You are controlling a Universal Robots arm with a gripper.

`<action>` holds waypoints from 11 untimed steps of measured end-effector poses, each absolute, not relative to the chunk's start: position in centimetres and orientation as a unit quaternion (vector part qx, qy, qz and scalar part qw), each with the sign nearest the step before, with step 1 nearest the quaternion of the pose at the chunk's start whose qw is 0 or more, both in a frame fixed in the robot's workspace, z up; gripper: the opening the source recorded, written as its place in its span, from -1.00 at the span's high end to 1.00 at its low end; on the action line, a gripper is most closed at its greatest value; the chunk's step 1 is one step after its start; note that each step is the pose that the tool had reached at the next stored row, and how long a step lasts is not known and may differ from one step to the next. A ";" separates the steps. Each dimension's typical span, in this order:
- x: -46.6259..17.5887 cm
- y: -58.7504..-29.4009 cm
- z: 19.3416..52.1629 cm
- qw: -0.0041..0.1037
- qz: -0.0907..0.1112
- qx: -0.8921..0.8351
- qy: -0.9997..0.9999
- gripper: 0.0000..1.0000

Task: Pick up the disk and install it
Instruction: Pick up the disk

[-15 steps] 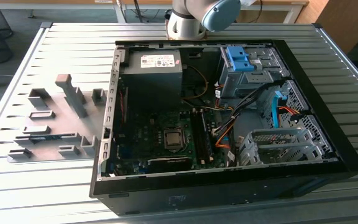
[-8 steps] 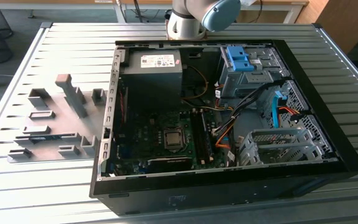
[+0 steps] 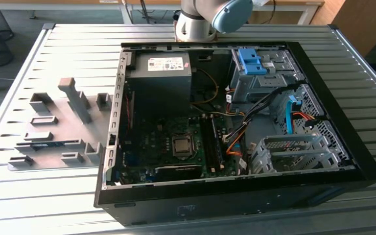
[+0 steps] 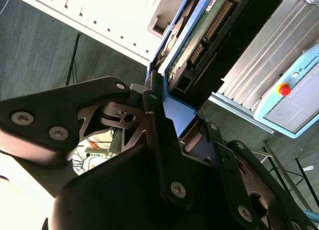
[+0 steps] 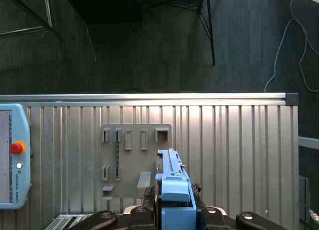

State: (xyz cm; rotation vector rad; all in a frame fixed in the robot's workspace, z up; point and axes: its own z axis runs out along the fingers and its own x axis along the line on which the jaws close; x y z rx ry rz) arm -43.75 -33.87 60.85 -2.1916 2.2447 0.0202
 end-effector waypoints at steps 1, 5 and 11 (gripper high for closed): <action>-43.8 -33.9 61.0 0.002 0.006 -0.699 0.716 0.25; -43.8 -33.9 61.4 0.002 0.006 -0.699 0.716 0.25; -43.7 -33.9 62.0 0.002 0.006 -0.699 0.716 0.25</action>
